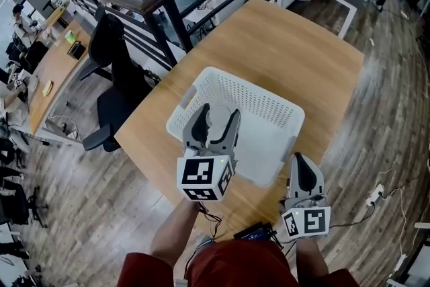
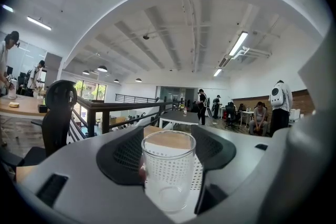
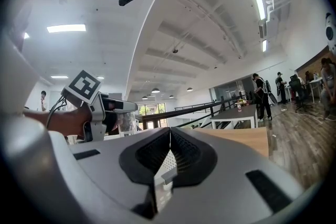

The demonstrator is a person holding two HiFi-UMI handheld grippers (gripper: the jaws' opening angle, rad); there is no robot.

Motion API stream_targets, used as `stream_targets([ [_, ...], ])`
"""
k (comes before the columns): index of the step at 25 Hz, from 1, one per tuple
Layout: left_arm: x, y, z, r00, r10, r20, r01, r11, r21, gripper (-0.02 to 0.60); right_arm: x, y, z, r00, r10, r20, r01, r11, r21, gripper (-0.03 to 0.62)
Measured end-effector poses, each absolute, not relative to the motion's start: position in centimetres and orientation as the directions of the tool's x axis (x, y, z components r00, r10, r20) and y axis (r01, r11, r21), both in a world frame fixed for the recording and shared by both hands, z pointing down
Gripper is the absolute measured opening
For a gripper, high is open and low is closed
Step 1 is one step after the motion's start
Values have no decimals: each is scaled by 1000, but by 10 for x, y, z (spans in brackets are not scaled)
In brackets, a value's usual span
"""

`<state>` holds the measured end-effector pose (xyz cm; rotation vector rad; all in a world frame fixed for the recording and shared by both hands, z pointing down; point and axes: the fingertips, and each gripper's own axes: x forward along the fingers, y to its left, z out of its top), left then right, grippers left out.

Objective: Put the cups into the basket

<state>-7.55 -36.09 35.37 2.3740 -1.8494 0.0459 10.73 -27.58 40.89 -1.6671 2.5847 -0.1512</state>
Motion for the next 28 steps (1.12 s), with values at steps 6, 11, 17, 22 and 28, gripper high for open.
stream_targets([
  [6,-70,-378,370,268,-951,153,-962,-257,93,288,109,-276,412,-404,-915,13,-909,400,-115,11],
  [11,-64,-392,380,297,-936,190,-953,-280,114,288,110,-276,414,-397,-918,17,-913,393,-112,11],
  [17,-55,-408,386,314,-927,207,-949,-299,101,288,112,-277,419,-398,-917,31,-913,392,-114,11],
  [22,-51,-423,402,321,-914,247,-947,-308,93,288,111,-277,421,-396,-917,35,-914,391,-110,11],
  [28,-45,-433,421,336,-889,311,-942,-315,116,288,116,-279,423,-393,-919,44,-915,386,-119,11],
])
